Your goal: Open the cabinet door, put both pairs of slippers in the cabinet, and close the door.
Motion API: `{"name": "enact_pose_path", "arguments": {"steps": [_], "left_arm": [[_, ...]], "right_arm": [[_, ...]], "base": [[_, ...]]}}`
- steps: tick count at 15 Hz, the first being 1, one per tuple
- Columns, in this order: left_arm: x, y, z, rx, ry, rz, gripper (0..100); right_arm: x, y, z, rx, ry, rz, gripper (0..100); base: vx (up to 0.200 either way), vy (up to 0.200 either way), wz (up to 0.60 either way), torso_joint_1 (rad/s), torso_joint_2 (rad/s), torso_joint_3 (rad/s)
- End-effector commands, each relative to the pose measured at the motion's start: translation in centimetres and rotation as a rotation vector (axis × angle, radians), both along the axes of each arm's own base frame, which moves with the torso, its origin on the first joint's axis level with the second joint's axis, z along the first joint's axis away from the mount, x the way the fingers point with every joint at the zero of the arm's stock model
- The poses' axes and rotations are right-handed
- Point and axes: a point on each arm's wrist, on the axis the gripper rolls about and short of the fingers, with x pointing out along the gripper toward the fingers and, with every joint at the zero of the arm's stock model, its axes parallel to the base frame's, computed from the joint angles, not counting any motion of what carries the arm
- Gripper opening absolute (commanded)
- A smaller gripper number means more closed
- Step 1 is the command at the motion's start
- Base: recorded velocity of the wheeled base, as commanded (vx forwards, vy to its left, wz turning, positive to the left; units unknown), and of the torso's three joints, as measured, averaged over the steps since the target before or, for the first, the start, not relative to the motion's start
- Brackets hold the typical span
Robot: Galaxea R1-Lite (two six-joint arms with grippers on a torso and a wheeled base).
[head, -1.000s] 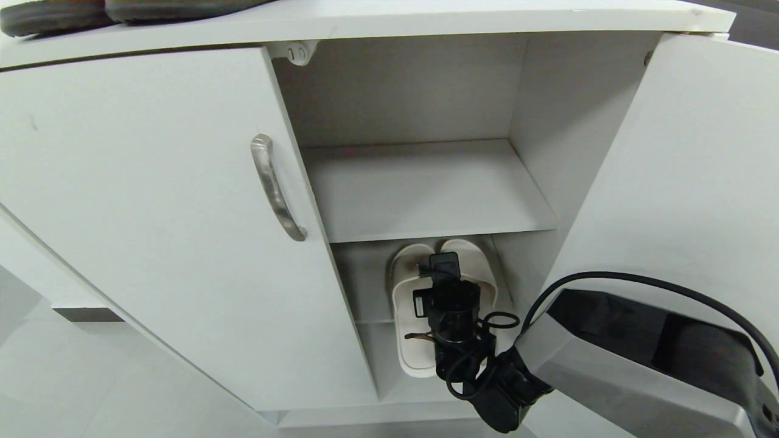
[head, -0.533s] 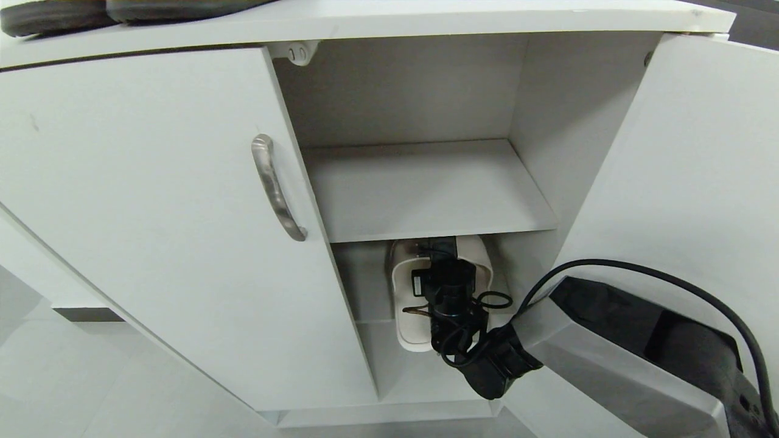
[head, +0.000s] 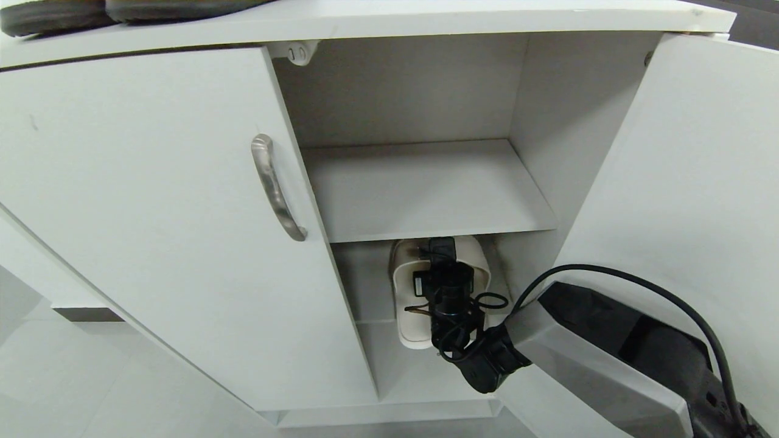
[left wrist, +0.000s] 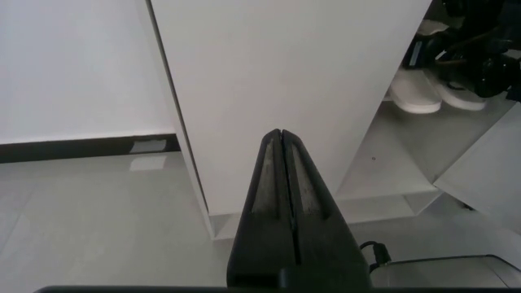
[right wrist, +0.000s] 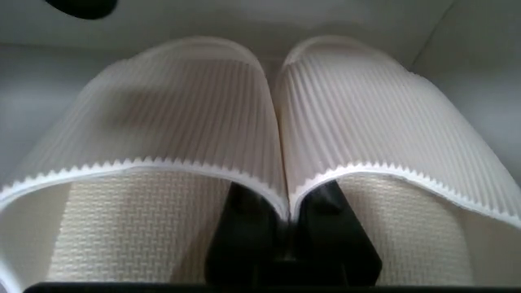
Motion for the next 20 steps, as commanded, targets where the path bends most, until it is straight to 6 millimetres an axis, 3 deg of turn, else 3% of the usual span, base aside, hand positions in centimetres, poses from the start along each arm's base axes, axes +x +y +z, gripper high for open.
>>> {"name": "enact_pose_path", "arguments": {"steps": [1,5,8,12,14,18,19,20], "left_arm": [[0.0,0.0,0.0,0.000,0.001,0.000,0],[0.0,0.0,0.0,-0.002,0.001,0.002,0],[0.0,0.0,0.0,-0.009,0.002,0.003,0],[0.0,0.0,0.0,-0.011,0.002,0.003,0],[0.0,0.0,0.0,-0.009,0.002,0.002,0],[0.0,0.0,0.0,-0.009,0.002,0.002,0],[0.0,0.0,0.0,-0.009,0.002,0.002,0],[0.0,0.0,0.0,-0.009,0.002,0.002,0]], "right_arm": [[0.0,0.0,-0.3,-0.003,0.002,-0.001,100],[-0.5,-0.3,-0.6,0.003,-0.007,0.004,100],[-2.3,-1.3,-0.5,-0.035,0.015,0.014,100],[-6.0,-2.1,1.1,-0.048,0.021,0.124,100],[-9.2,-2.6,2.7,-0.034,0.011,0.206,100],[-14.3,-5.1,3.5,0.004,0.108,0.414,100],[-14.5,-5.3,3.6,0.016,0.114,0.423,0],[-14.7,-5.7,3.9,0.022,0.118,0.435,0]], "base": [[0.000,0.000,0.00,0.000,0.00,0.000],[0.000,0.000,0.00,0.000,0.00,0.000],[0.000,0.000,0.00,0.000,0.00,0.000],[0.000,0.000,0.00,0.000,0.00,0.000],[0.000,0.000,0.00,0.000,0.00,0.000],[-0.200,0.000,0.00,0.002,0.00,0.005],[-0.200,0.000,0.00,-0.002,0.00,0.007],[-0.200,0.000,0.00,-0.002,0.00,0.002]]}}
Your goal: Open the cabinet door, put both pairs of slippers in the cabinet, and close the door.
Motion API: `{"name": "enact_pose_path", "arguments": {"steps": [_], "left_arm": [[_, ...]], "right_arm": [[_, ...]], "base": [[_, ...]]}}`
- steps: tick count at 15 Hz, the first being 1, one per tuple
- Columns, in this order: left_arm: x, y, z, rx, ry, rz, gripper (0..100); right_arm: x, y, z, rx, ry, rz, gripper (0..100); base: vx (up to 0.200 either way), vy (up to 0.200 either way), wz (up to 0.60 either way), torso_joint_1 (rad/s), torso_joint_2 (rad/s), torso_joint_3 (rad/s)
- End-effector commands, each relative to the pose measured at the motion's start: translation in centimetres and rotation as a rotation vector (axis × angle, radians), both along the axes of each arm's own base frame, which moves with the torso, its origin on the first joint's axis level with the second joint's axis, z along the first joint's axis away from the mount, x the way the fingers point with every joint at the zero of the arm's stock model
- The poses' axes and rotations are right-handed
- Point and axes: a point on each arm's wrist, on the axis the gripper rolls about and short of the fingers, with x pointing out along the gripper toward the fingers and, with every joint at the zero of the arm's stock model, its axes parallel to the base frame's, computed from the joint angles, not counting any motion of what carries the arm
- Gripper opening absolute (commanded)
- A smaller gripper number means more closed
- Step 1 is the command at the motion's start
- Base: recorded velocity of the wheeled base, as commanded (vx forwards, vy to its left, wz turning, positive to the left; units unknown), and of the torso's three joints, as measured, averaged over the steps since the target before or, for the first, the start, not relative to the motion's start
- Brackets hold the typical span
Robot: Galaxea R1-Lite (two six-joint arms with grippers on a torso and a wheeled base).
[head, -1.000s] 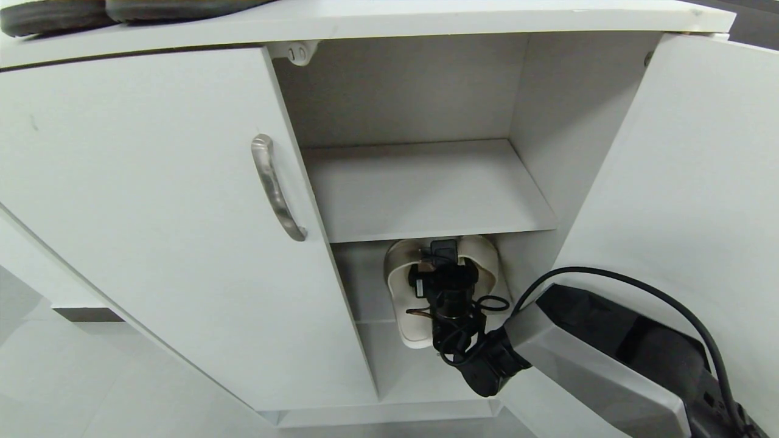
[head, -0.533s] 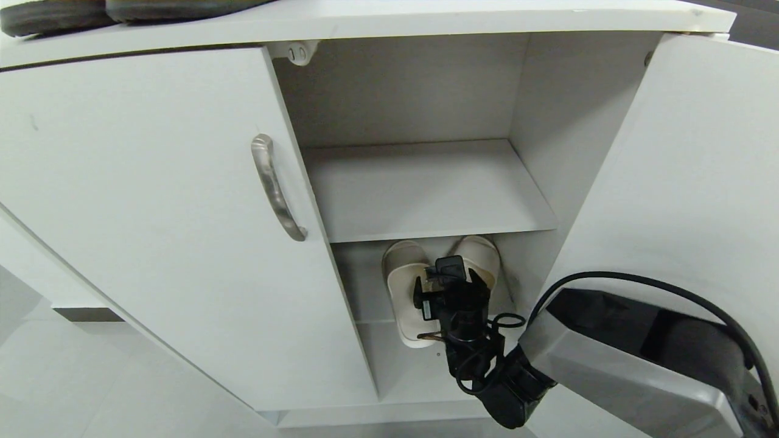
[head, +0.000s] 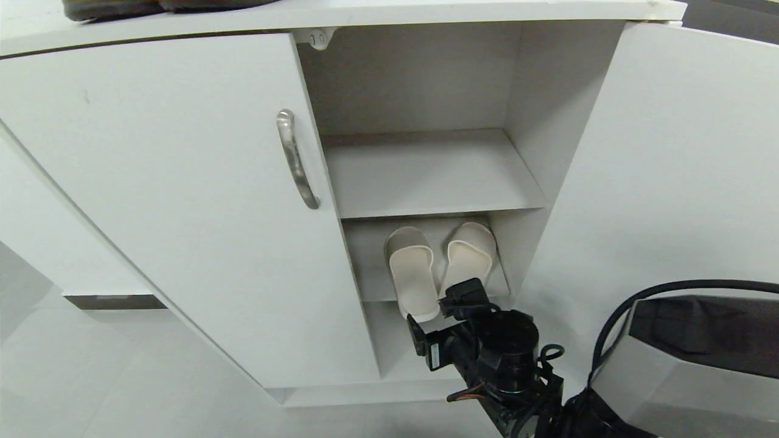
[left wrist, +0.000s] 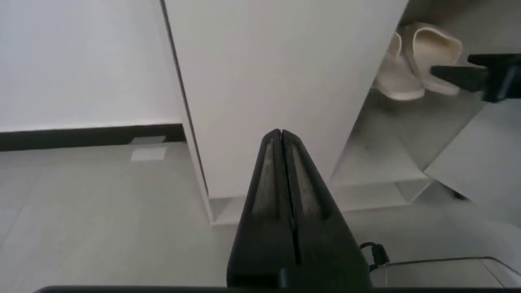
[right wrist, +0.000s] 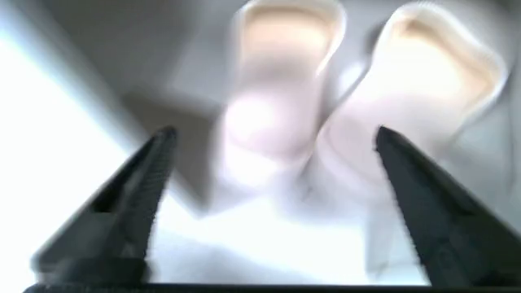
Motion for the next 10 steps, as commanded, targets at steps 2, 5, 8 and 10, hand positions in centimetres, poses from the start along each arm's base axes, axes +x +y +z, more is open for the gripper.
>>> {"name": "enact_pose_path", "arguments": {"steps": [2,5,8,10], "left_arm": [[0.0,0.0,0.0,0.001,0.001,0.000,0],[0.0,0.0,0.0,-0.001,0.001,0.000,0],[0.0,0.0,0.0,-0.002,0.001,0.002,0],[0.0,0.0,0.0,-0.001,0.001,0.002,0]], "right_arm": [[-1.4,-1.3,2.6,0.038,-0.020,0.024,0],[-2.6,-2.3,3.6,0.044,-0.018,0.073,0],[-3.1,-2.9,4.1,0.046,-0.018,0.090,0],[-3.2,-2.9,4.0,0.045,-0.017,0.091,0]], "base": [[-0.200,0.000,0.00,0.002,0.00,0.007],[-0.067,0.000,0.00,0.001,0.00,-0.001],[0.000,0.000,0.00,0.000,0.00,0.000],[0.000,0.000,0.00,0.000,0.00,0.000]]}}
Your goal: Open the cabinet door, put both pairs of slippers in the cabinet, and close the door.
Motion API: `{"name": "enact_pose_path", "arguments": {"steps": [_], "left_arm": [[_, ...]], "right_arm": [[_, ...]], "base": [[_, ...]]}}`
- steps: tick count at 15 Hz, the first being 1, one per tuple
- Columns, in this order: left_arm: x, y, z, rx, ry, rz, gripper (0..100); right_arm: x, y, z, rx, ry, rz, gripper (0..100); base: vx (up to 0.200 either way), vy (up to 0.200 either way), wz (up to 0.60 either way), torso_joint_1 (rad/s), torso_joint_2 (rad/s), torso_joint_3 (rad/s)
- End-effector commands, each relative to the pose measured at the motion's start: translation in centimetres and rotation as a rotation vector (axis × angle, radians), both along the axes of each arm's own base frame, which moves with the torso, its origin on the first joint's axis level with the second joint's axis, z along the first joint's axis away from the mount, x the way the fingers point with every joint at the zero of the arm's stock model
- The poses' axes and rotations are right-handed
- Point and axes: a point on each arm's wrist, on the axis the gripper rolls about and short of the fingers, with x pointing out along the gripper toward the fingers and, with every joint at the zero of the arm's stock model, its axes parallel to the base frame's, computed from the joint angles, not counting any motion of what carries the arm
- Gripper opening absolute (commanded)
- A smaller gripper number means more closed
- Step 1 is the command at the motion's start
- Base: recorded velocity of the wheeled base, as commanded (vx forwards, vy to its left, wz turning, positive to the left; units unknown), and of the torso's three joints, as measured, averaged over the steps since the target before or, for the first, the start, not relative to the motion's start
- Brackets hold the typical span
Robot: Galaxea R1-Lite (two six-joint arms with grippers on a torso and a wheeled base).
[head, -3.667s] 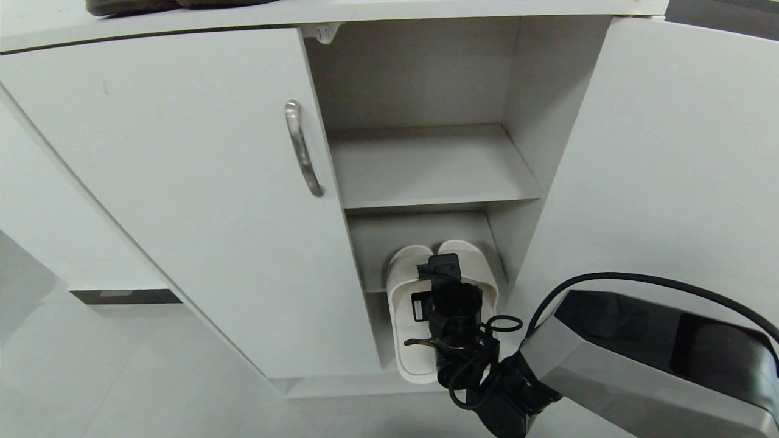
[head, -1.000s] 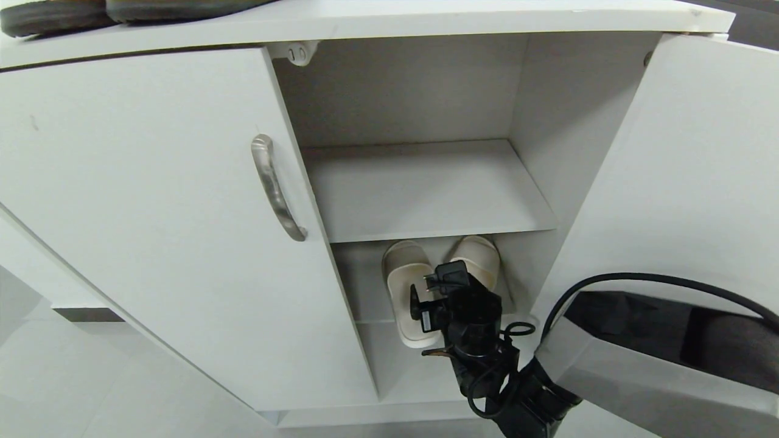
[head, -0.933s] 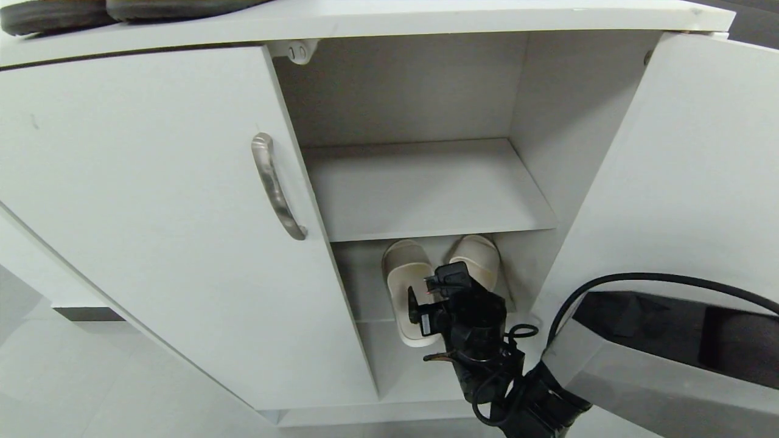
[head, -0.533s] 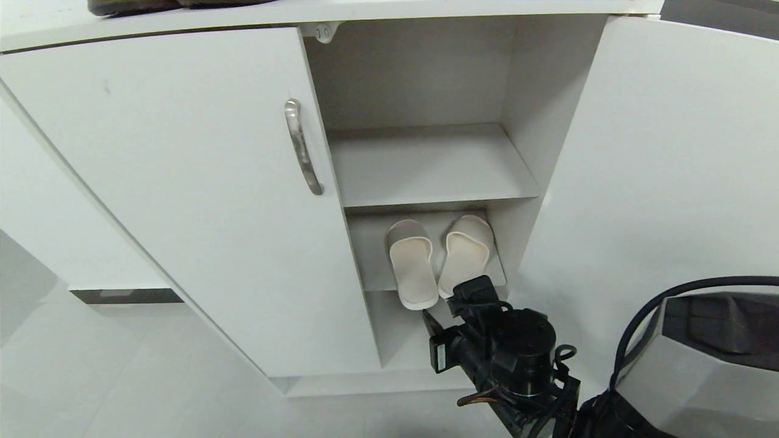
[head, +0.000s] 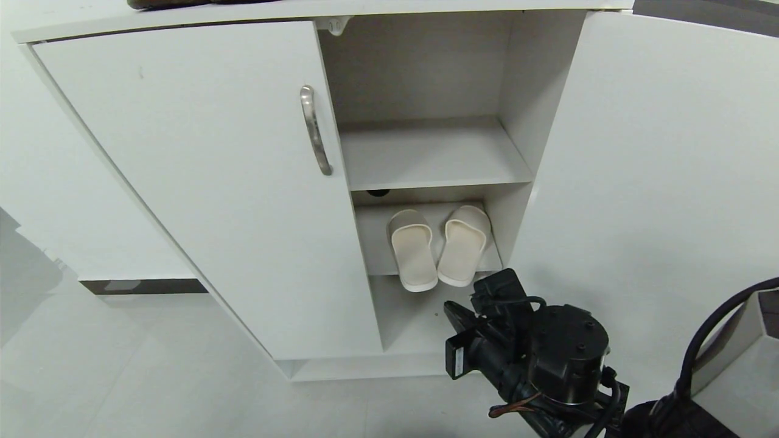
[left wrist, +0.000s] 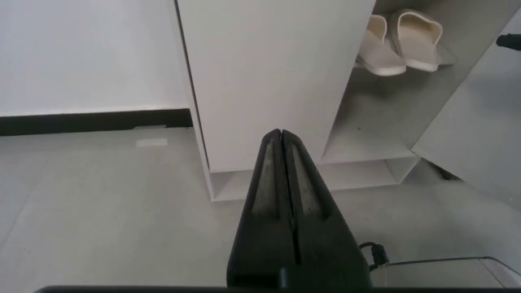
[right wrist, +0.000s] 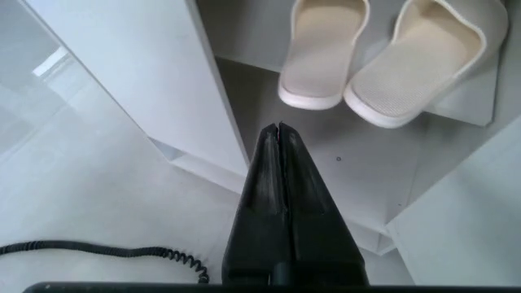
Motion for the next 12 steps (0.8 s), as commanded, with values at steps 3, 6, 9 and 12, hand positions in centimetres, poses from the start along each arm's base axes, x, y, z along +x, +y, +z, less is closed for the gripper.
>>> {"name": "enact_pose_path", "arguments": {"steps": [3,6,9,12], "left_arm": [[0.01,0.00,0.00,0.000,0.002,-0.001,0],[0.01,0.00,0.00,0.000,0.002,-0.001,0],[0.01,0.00,0.00,0.000,0.002,-0.001,0],[0.01,0.00,0.00,-0.001,0.002,-0.001,0]], "right_arm": [[-0.24,-0.08,0.36,0.007,-0.006,0.005,0],[-0.48,-0.05,0.20,0.001,-0.001,0.011,0],[-0.76,-0.18,-0.19,-0.012,0.010,0.040,0],[-0.74,-0.24,-0.29,-0.015,0.012,0.038,0]], "base": [[0.000,0.000,0.00,0.000,0.00,0.000],[0.000,0.000,0.00,0.004,0.00,0.168],[0.000,0.000,0.00,0.002,0.01,0.193],[0.000,0.000,0.00,0.001,0.00,0.199]]}}
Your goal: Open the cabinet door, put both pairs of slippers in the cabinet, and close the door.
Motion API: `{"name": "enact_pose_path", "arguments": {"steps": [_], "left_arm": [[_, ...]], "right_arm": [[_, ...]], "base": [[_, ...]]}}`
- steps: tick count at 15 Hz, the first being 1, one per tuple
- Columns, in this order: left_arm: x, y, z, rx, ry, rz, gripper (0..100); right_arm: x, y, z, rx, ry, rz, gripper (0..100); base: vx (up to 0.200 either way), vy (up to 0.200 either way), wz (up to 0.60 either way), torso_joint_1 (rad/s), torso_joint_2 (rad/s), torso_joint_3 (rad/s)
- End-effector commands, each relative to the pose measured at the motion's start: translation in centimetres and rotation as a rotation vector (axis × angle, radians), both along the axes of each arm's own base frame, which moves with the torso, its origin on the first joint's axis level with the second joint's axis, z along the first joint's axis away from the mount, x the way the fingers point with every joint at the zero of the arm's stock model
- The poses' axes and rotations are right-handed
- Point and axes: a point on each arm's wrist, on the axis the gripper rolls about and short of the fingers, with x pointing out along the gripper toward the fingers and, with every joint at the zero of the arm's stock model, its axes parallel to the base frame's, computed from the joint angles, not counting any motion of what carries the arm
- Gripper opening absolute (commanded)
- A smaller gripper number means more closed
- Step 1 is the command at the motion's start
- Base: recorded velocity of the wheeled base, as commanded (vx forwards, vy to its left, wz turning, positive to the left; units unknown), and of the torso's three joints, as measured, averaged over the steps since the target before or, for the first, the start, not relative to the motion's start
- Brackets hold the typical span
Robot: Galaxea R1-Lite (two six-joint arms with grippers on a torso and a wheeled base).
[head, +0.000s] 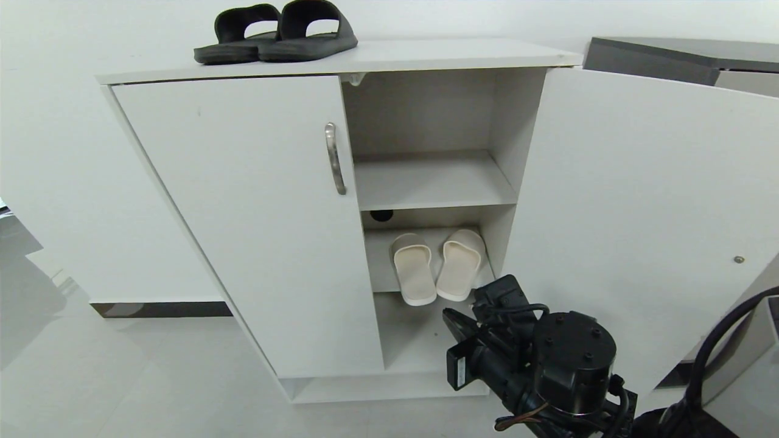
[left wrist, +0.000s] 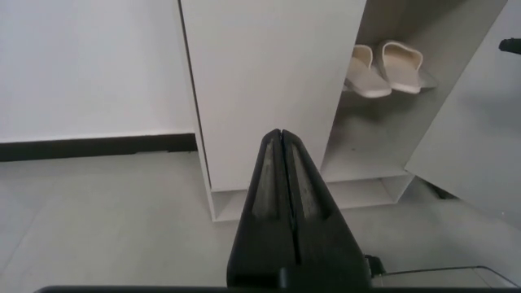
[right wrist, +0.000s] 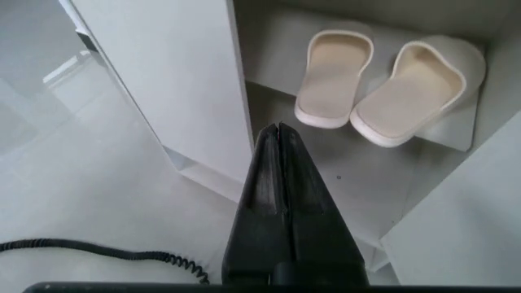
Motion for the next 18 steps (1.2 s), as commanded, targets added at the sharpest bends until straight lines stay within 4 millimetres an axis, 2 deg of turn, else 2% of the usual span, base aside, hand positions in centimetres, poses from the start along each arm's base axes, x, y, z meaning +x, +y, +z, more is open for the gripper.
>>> {"name": "enact_pose_path", "arguments": {"steps": [1,5,14,15,18], "left_arm": [[0.0,0.0,0.0,-0.001,0.002,0.000,0],[0.0,0.0,0.0,0.003,0.001,0.005,0],[0.0,0.0,0.0,0.008,0.001,-0.003,0],[0.0,0.0,0.0,0.008,0.001,-0.003,0],[0.0,0.0,0.0,0.008,0.001,-0.003,0]], "right_arm": [[0.0,0.0,-0.2,-0.006,0.004,-0.002,0],[-0.3,-0.4,-0.6,-0.009,0.014,0.047,0],[-0.6,-0.6,-1.8,0.000,0.086,0.132,0],[-0.9,-1.0,-2.4,-0.019,0.108,0.163,0],[-1.0,-1.3,-1.9,0.018,0.081,0.180,0]], "base": [[0.000,0.000,0.00,0.007,0.00,0.207],[0.000,0.000,0.00,0.002,0.00,0.175],[0.000,0.000,0.00,0.000,0.00,0.000],[0.000,0.200,0.00,0.002,0.00,0.007],[0.000,0.200,0.00,0.001,0.01,-0.001]]}}
